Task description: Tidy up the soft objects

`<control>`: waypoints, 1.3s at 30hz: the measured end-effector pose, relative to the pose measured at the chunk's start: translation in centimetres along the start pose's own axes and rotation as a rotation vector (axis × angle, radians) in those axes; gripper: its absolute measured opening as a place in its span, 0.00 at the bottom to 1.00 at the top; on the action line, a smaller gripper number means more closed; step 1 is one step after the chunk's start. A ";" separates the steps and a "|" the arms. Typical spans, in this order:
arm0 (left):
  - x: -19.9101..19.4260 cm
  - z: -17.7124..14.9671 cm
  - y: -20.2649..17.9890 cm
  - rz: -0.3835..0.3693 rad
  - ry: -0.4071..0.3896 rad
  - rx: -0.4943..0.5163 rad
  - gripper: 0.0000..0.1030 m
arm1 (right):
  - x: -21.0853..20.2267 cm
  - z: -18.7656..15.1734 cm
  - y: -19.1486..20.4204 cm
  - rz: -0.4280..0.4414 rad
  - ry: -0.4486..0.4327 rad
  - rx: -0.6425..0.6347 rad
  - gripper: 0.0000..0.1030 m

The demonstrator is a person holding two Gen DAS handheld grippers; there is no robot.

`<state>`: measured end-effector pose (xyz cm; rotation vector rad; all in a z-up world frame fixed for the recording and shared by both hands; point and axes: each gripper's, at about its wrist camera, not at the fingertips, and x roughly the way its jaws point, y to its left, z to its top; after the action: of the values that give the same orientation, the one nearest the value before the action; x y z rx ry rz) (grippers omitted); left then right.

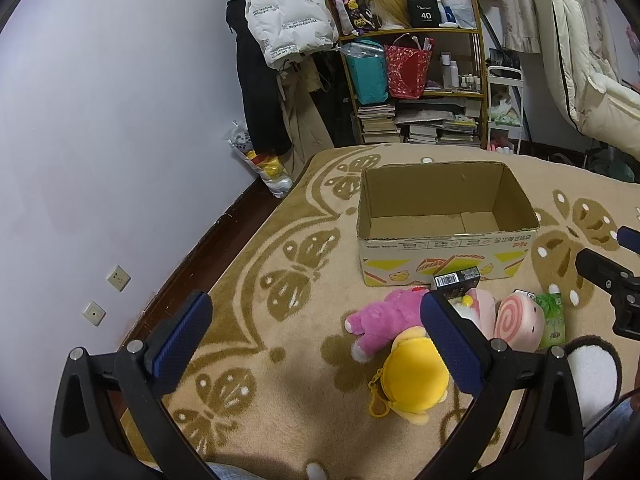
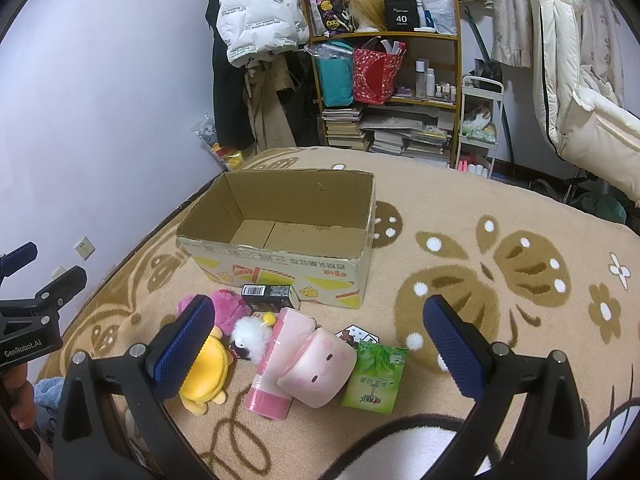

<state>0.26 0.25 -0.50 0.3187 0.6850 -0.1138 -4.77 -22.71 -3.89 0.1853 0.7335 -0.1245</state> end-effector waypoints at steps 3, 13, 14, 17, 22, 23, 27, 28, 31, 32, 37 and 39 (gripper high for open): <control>-0.1 -0.1 0.0 0.001 0.000 0.002 1.00 | 0.0 0.0 -0.1 -0.001 0.000 0.000 1.00; 0.1 0.0 -0.2 0.006 0.006 0.017 1.00 | 0.4 -0.2 0.2 0.001 0.004 -0.002 1.00; 0.1 -0.1 -0.2 0.006 0.006 0.018 1.00 | 0.4 -0.3 0.3 0.000 0.003 -0.003 1.00; 0.1 0.0 -0.2 0.006 0.007 0.015 1.00 | 0.3 -0.2 0.2 0.000 0.004 0.001 1.00; 0.1 0.0 -0.2 0.005 0.007 0.015 1.00 | 0.2 -0.1 0.2 0.001 0.005 0.000 1.00; 0.1 0.0 -0.2 0.006 0.007 0.015 1.00 | 0.3 -0.1 0.2 0.000 0.005 -0.001 1.00; 0.1 0.0 -0.2 0.006 0.007 0.016 1.00 | 0.2 -0.1 0.2 0.001 0.006 -0.002 1.00; 0.1 0.0 -0.2 0.005 0.007 0.017 1.00 | 0.2 -0.1 0.2 0.000 0.005 -0.002 1.00; 0.0 -0.1 -0.3 0.005 0.003 0.023 1.00 | 0.2 -0.1 0.2 0.000 0.006 -0.002 1.00; 0.0 -0.1 -0.3 0.005 0.002 0.025 1.00 | 0.2 0.0 0.2 0.000 0.006 -0.002 1.00; 0.0 -0.2 -0.4 0.007 0.005 0.026 1.00 | 0.4 -0.4 0.2 0.003 0.015 0.001 1.00; -0.1 -0.1 -0.3 0.007 0.004 0.027 1.00 | 0.6 -0.6 0.3 0.002 0.018 0.002 1.00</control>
<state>0.05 -0.03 -0.61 0.3476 0.6870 -0.1155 -4.67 -22.33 -4.71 0.1895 0.7510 -0.1221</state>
